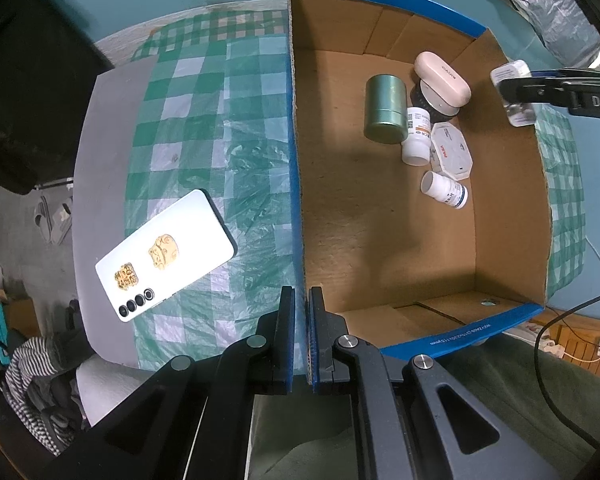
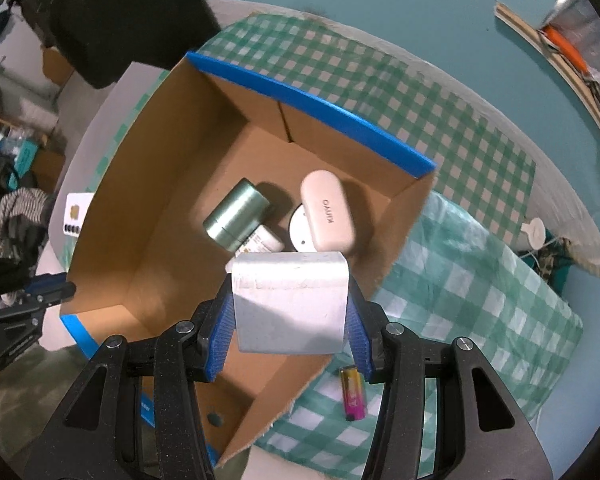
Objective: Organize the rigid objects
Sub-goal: 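Carry the white plug into the box with the right gripper and release, then move the right tool back over the gold-and-pink SANY battery, then close the right gripper on the SANY battery and lift it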
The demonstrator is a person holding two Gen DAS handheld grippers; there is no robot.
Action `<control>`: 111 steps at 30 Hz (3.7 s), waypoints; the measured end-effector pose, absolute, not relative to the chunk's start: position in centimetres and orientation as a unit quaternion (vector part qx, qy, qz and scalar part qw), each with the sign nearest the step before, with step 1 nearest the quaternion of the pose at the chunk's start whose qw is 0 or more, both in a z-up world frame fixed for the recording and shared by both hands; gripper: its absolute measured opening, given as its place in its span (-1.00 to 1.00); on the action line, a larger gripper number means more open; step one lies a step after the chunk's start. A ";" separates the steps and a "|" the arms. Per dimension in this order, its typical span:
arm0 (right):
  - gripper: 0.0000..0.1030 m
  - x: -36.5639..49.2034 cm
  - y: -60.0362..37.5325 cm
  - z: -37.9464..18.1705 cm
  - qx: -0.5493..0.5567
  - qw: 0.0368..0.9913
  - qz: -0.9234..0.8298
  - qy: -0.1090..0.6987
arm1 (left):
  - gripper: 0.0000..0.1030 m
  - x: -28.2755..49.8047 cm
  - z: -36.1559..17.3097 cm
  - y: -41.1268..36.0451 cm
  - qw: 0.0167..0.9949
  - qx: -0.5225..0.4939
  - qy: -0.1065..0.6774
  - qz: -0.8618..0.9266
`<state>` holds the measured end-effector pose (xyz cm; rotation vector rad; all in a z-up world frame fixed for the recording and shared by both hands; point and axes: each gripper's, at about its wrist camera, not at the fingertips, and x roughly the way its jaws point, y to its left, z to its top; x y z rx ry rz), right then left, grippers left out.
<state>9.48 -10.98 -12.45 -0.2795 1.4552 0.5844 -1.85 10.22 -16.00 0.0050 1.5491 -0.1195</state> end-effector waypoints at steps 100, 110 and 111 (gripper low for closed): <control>-0.54 1.7 -20.8 -24.3 -0.116 0.659 0.184 0.720 | -0.88 -1.8 -15.9 10.3 0.709 0.011 0.702 -0.062; -0.58 2.2 -22.3 -24.1 -0.083 0.663 0.169 0.724 | -0.88 -1.8 -16.0 10.4 0.708 0.011 0.703 -0.062; -0.59 2.2 -22.4 -24.0 -0.081 0.664 0.169 0.724 | -0.88 -1.8 -16.0 10.4 0.708 0.012 0.703 -0.062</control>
